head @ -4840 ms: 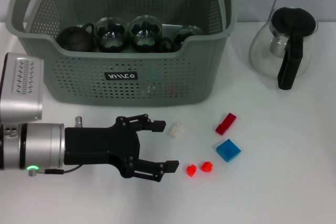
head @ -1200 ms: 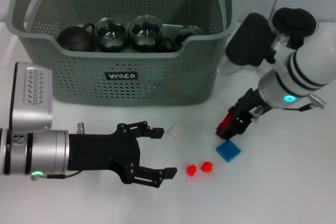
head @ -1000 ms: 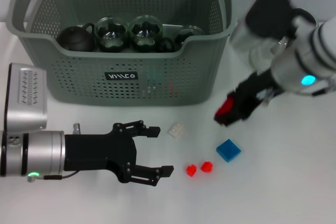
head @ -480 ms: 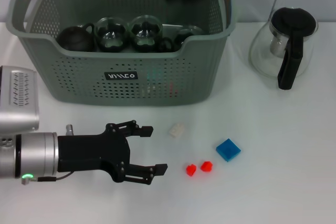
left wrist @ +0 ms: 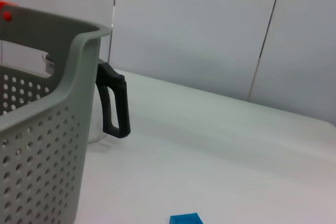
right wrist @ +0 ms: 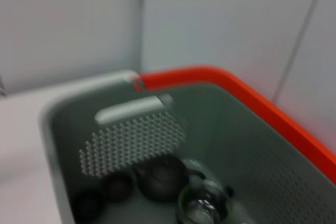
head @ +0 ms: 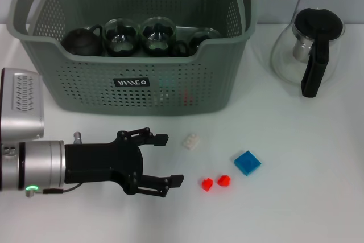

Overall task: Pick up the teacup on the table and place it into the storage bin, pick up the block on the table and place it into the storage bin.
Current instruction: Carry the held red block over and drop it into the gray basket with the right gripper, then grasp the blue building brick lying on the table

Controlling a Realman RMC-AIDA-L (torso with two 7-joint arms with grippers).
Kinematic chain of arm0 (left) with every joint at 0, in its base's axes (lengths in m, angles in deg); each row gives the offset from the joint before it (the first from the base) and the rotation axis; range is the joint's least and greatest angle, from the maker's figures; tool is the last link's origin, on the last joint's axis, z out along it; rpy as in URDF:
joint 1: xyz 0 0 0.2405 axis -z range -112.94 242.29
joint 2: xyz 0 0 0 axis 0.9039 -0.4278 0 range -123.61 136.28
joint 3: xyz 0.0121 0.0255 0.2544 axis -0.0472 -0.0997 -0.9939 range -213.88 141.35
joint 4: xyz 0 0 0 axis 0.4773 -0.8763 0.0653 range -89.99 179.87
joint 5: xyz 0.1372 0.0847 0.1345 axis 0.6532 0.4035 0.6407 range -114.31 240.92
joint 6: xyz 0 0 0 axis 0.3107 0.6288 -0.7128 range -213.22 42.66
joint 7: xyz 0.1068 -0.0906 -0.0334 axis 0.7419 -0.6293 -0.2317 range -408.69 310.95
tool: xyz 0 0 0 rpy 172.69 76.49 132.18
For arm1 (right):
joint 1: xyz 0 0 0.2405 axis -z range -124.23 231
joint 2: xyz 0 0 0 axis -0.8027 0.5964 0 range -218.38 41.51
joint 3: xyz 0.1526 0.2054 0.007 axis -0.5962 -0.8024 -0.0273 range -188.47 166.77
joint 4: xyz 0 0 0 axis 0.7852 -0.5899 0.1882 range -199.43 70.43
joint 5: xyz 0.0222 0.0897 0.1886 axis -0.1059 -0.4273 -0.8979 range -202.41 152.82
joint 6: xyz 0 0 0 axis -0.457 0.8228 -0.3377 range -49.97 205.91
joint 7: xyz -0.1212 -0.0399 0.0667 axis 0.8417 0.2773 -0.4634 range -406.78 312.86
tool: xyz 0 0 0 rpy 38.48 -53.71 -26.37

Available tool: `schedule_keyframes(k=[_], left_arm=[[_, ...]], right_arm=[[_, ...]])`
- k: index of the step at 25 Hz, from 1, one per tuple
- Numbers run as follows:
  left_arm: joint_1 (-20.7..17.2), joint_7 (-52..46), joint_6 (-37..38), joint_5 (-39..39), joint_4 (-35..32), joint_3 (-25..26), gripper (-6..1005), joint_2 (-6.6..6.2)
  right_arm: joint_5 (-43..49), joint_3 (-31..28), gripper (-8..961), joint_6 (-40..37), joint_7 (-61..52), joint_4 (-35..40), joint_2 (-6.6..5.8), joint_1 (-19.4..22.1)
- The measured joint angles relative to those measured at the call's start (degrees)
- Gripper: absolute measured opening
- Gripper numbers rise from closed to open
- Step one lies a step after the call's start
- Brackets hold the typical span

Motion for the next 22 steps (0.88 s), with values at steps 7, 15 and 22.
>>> schedule_keyframes(k=[7,15,22], left_arm=[[0.1,-0.1,0.1,-0.1,0.0,0.1,951,-0.08],[0.1,0.1,0.1,-0.1,-0.3,0.2,951,-0.07],[0.1,0.3,-0.7,0.3,-0.3,0.2,951,-0.08]], right_arm=[[1.1,1.3,861,0.1,1.1,2.4,0.79,2.0],[-9.7,1.2,946,-19.6,4.1,18.4,0.22,12.6],[-4.5,3.3,947,-36.8,5.3,25.9,1.68,22.0]])
